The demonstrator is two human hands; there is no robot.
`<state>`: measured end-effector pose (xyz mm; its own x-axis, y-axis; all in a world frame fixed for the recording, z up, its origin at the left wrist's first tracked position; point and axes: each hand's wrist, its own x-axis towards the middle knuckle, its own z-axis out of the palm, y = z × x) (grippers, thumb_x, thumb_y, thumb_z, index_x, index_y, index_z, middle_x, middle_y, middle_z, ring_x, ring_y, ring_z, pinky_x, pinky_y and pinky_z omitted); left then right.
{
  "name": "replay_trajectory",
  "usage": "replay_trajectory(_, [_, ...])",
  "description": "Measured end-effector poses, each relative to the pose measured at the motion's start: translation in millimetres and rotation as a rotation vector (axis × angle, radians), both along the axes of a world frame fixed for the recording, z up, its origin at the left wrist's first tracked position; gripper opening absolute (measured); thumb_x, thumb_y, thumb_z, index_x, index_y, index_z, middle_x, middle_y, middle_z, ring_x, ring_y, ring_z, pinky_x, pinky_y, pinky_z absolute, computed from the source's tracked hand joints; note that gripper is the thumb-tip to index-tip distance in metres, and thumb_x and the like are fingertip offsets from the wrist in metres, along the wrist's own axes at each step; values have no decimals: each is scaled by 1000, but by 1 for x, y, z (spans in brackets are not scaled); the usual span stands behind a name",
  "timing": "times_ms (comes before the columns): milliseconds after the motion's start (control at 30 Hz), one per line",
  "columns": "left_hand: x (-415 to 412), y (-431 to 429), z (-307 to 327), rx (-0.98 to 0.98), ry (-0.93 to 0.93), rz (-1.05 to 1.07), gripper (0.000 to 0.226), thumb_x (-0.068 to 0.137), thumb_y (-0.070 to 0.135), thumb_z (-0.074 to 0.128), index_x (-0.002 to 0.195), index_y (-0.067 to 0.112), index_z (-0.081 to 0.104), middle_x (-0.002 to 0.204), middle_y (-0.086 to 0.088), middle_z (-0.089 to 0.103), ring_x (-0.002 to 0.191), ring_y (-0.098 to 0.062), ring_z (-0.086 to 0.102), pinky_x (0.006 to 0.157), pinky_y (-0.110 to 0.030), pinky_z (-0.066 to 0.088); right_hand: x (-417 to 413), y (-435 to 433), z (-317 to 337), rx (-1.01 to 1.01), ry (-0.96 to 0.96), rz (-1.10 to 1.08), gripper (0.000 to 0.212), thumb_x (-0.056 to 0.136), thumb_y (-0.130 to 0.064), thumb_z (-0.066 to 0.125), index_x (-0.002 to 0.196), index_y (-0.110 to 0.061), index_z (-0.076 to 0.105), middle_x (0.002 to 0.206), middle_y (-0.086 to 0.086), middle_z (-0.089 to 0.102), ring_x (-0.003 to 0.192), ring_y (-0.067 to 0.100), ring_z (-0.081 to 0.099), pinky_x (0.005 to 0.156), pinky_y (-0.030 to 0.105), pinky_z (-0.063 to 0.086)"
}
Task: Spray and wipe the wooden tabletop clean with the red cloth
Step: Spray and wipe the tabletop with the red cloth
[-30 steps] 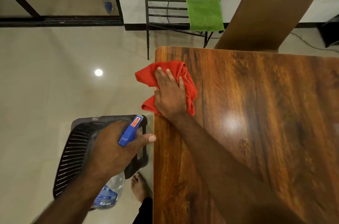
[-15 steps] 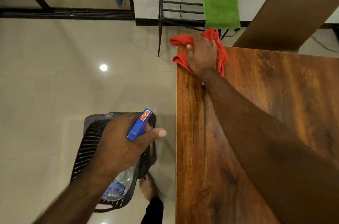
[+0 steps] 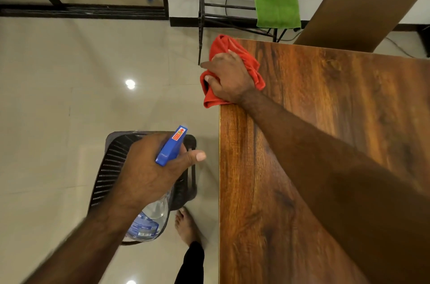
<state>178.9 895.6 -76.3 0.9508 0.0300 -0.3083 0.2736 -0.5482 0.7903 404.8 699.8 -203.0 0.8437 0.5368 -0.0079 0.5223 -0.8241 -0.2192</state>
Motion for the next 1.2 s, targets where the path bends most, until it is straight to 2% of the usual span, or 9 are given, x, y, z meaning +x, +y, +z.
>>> replay_trajectory(133, [-20,-8,5,-5,12,2,49,70,60,66,74,11,63,68,-10,64,65,-22,61,66,-22,47,-39,0,4,32,-3,49,40,98,-51,49,118,-27,75,114,-1,73,116,21,62,122,46,25])
replay_trajectory(333, [-60,-20,15,19,39,31,47,71,59,64,75,12,62,69,-9,62,66,-20,58,70,-26,46,-100,-6,0,84,23,80,39,100,-53,48,101,-27,78,98,-5,73,99,18,64,118,43,27])
replay_trajectory(567, [-125,-35,30,33,14,49,46,70,62,64,68,16,61,63,-5,63,62,-20,61,64,-27,50,-203,-13,4,114,83,104,39,100,-52,47,100,-28,78,99,-5,75,102,16,64,120,42,26])
replay_trajectory(667, [-157,-45,38,43,4,61,41,75,56,69,60,19,62,55,2,63,56,-13,61,63,-28,50,-253,-17,6,126,117,118,38,100,-52,46,96,-29,76,97,-7,74,99,14,63,121,41,25])
replay_trajectory(800, [-203,-55,50,7,2,103,33,76,49,75,61,23,63,52,12,65,54,-4,63,58,-15,48,-320,-24,13,136,155,156,39,96,-51,44,91,-28,75,93,-5,73,98,16,63,121,46,27])
replay_trajectory(900, [-237,-60,53,-14,-10,136,43,70,58,72,70,15,66,59,4,69,56,-9,65,51,-11,48,-371,-31,16,153,189,195,41,92,-52,42,92,-27,74,93,-4,73,99,18,63,121,45,27])
replay_trajectory(1000, [-268,-64,55,13,12,168,51,64,66,68,75,17,68,61,-4,69,59,-18,68,59,-23,54,-416,-36,19,197,202,197,31,96,-44,49,91,-25,73,91,-3,72,97,19,64,121,48,28])
replay_trajectory(1067, [-287,-68,56,18,13,184,52,64,68,67,75,18,68,61,-2,70,61,-20,68,58,-22,51,-449,-40,20,244,185,189,22,97,-38,60,93,-21,73,89,1,71,94,21,65,122,48,31])
replay_trajectory(1200, [-323,-76,60,13,1,219,49,65,68,68,70,20,64,60,-3,68,60,-22,66,58,-23,46,-502,-52,14,219,145,261,30,96,-43,61,117,-23,68,104,2,71,108,21,63,123,47,29])
